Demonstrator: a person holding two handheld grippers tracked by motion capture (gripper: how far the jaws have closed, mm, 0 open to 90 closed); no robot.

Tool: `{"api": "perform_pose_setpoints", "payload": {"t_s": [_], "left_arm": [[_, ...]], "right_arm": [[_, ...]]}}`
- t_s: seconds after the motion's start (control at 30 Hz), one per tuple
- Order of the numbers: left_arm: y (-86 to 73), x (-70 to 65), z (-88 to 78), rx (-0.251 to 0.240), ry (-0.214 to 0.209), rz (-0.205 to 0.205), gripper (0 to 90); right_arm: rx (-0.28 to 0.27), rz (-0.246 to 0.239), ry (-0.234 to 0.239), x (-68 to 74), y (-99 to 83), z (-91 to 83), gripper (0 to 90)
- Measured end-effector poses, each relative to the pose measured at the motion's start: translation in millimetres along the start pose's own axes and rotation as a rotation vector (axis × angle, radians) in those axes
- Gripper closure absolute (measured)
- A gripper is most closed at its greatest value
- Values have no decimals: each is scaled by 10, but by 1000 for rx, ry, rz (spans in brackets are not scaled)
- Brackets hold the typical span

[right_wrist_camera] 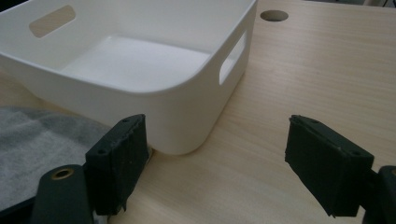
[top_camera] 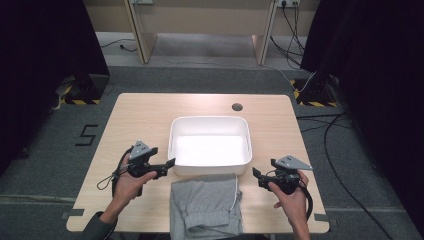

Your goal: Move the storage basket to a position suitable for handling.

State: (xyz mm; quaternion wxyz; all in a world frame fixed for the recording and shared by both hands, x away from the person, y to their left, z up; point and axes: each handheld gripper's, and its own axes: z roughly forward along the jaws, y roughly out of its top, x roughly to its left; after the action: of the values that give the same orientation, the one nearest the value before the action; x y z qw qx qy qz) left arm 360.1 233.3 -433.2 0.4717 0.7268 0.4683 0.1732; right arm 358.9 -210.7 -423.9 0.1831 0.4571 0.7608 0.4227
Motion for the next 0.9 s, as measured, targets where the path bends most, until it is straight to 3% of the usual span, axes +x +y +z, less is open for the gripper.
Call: {"api": "perform_pose_setpoints", "payload": {"t_s": [0.13,0.47,0.67,0.9], "left_arm": [[-167,21,-140,19,-24,-35,159],[-571,-158,-201,107,-81,-34,159],[-732,-319,-226,135,-76,9,158],[-889,-487,-255,156,-95,22,151]], "right_arm": [[14,-11,23,15,-90,-15,200],[57,-20,65,88,-240,50,198],[78,-42,82,134,-294,106,197],[105,-70,118,221,-332,162,197]]}}
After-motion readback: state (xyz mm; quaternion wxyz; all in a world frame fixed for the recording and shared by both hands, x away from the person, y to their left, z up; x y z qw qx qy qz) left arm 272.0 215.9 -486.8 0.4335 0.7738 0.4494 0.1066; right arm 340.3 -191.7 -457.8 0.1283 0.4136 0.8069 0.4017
